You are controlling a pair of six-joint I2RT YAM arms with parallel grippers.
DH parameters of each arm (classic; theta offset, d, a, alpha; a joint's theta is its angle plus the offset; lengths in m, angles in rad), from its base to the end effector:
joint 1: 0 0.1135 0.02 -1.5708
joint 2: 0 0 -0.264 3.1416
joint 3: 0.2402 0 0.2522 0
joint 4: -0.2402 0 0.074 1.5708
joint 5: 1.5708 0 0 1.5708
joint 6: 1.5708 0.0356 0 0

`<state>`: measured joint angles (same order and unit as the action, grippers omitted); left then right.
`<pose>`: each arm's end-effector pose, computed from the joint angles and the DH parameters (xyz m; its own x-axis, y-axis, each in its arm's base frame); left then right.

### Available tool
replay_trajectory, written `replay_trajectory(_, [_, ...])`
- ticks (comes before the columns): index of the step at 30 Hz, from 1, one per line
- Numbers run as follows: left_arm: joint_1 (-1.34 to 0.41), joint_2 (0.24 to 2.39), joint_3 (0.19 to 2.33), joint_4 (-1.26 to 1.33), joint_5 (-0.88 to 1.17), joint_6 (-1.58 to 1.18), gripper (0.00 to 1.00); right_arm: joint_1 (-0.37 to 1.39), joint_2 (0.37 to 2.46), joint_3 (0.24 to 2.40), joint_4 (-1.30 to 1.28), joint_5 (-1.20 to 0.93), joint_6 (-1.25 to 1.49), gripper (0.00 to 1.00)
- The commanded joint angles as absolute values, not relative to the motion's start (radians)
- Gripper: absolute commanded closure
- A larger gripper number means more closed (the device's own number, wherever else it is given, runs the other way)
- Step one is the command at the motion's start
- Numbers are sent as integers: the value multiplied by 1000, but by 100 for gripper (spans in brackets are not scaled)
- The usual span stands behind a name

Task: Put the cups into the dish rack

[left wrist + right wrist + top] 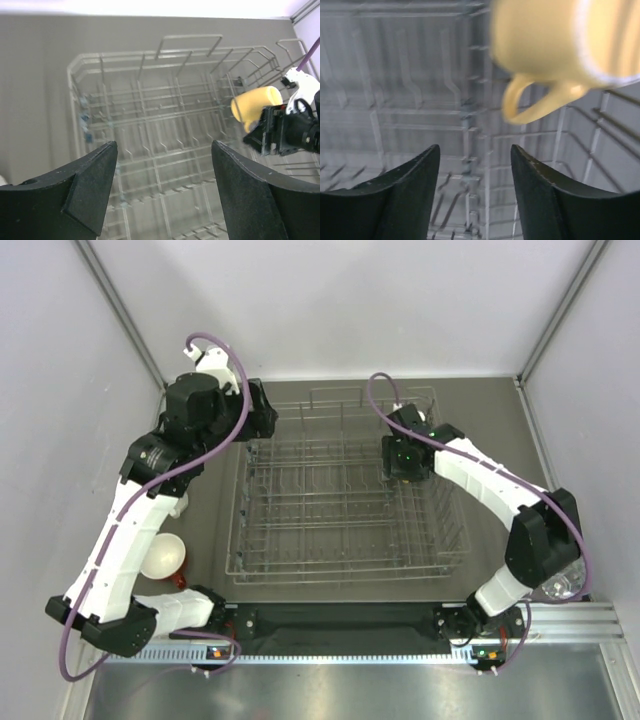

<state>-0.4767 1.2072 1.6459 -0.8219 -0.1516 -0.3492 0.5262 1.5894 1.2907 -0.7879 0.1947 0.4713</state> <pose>0.2012 -0.0979 0.4778 -0.4248 -0.1613 -0.8908 0.1956 0.9444 -0.2643 0.2866 0.1585 0.2663 -0.8703 0.0097 -0.4925 -0.0221 0.9980 0.0588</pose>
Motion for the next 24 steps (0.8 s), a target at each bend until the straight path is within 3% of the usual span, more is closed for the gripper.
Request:
replay_trajectory(1, [-465, 1218, 1632, -860, -124, -463, 20, 568, 1514, 1376, -857, 111, 414, 40])
replay_trajectory(10, [-462, 1189, 1529, -1069, 41, -695, 25, 612, 1381, 1342, -911, -168, 397, 36])
replay_trajectory(17, [-450, 1218, 1623, -1277, -101, -745, 26, 647, 1260, 1260, -894, -259, 428, 36])
replay_trajectory(21, [-436, 1180, 1556, -1244, -159, -830, 34, 666, 1180, 1221, -887, -307, 436, 35])
replay_trajectory(24, [-423, 1131, 1519, -1224, -244, -905, 35, 681, 1125, 1192, -890, -310, 440, 34])
